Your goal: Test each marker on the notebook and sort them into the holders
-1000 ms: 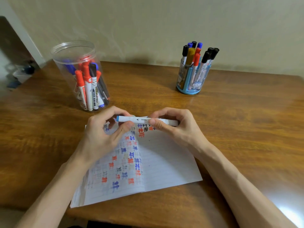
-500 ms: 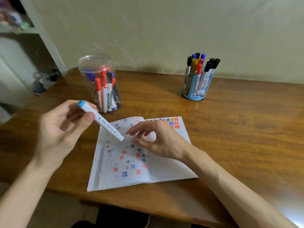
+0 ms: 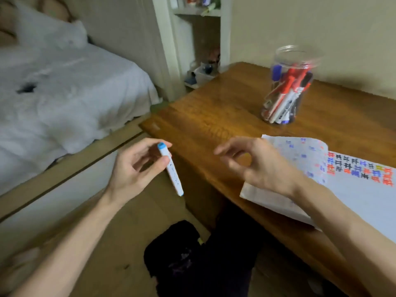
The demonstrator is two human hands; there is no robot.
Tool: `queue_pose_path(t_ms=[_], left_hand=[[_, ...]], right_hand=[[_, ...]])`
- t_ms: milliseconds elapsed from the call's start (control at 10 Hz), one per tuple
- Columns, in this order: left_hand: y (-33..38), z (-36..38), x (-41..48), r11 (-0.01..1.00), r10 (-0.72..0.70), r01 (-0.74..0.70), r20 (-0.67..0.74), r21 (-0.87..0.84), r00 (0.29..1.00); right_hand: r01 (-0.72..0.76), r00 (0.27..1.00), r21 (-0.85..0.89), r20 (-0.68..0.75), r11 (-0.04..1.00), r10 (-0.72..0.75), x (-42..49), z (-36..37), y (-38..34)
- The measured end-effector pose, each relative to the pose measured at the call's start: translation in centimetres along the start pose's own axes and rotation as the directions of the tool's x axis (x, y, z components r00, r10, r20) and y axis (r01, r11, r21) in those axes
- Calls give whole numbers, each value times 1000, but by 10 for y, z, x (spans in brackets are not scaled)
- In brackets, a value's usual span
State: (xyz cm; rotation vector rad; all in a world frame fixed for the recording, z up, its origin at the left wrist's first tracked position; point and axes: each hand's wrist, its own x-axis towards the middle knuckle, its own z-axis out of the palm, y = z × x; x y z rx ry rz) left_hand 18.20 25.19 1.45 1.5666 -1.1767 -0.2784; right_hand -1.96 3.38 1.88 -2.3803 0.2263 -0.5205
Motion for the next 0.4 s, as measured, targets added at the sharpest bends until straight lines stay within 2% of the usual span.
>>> queue_pose_path(t_ms=[100,200,300,400], left_hand=[[-16,-11,-19,1000,-27,27,55,11,998],[-28,-14,-29,994,-60,66,69,-84,996],[-36,-11,-28,987,-63,70,54,-146,997],[-35,2,-24,988,-45,58,95,-141,994]], right_hand=[[67,997,8,29,998,-67,17,18,-13],[90,995,28,28,996,-91,22,26,-21],[75,997,35,7,997,-76,17,22,-18],[27,999,46,-45,999,-25,8,16,-14]])
